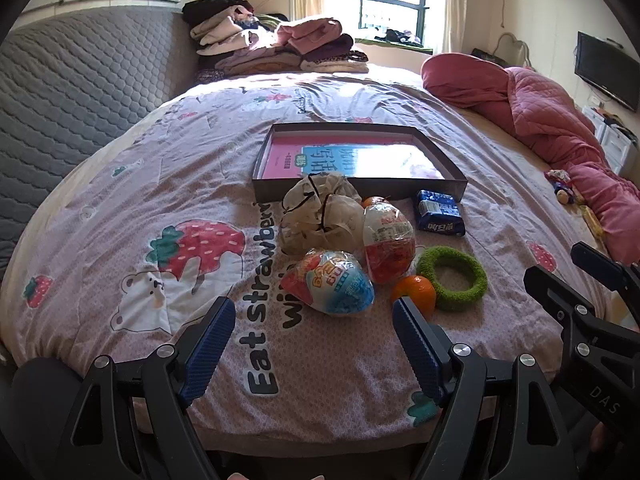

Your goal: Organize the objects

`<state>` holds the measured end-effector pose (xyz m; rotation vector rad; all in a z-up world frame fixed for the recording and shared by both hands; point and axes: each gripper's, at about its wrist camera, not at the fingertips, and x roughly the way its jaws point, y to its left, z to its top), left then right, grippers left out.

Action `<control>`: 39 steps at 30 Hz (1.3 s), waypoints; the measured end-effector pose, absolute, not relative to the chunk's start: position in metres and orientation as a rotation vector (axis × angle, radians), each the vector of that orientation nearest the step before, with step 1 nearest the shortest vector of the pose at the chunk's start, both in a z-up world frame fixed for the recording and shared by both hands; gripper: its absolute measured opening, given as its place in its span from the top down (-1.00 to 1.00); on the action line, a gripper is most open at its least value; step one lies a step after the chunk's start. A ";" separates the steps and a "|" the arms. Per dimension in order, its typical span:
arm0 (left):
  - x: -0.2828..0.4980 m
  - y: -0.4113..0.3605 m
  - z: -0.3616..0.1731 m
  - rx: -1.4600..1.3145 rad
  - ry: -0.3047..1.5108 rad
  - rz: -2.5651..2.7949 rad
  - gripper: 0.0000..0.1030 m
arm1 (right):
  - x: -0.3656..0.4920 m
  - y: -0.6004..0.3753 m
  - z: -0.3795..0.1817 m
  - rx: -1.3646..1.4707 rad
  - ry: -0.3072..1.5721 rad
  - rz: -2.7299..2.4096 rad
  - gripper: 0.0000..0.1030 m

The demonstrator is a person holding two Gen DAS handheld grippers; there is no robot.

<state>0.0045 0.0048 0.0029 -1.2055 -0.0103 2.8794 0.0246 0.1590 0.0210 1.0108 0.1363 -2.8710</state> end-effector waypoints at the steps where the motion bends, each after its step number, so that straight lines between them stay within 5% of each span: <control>1: 0.004 0.004 0.003 -1.207 -0.011 2.880 -0.59 | 0.024 0.159 0.021 1.014 0.134 -2.869 -0.34; 39: 0.002 0.005 0.004 -1.201 -0.022 2.875 -0.59 | 0.022 0.163 0.021 0.999 0.127 -2.891 -0.34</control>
